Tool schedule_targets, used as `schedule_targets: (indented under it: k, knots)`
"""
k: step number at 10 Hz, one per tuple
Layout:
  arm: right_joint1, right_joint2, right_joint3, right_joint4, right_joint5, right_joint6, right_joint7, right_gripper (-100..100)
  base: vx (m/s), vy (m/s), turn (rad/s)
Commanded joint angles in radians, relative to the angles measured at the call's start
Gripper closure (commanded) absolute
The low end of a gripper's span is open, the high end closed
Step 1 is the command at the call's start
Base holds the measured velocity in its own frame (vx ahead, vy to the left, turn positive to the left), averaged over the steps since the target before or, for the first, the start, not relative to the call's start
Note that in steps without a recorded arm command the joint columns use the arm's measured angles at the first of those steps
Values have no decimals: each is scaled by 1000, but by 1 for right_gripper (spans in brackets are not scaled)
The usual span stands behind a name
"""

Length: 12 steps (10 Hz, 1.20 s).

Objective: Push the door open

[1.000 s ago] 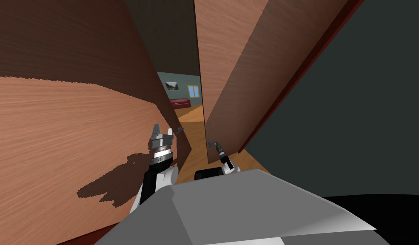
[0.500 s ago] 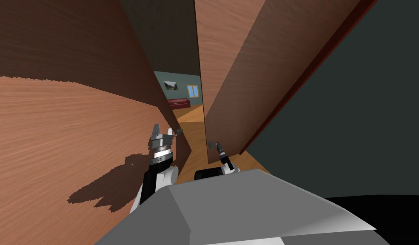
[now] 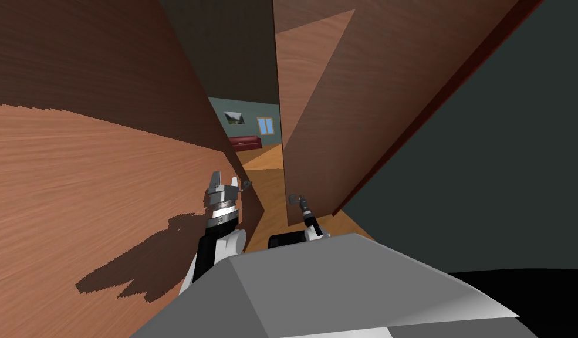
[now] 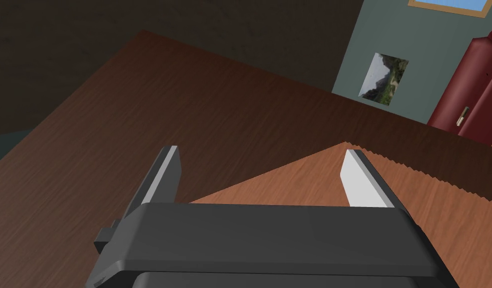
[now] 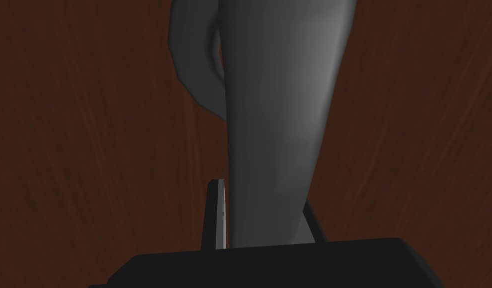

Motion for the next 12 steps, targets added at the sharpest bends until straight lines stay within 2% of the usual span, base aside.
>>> schedule_targets:
  k: [1, 2, 9, 12]
  knots:
    - [9, -13, -7, -34, -15, 2, 14, 100, 67, 22, -12]
    - [15, -9, -2, -37, -53, -5, 45, 100, 87, 45, -26]
    - [32, 15, 15, -50, -177, -29, 147, 100, 105, 47, -20]
    - [40, 32, 23, -55, -237, -41, 196, 100, 118, 52, -28]
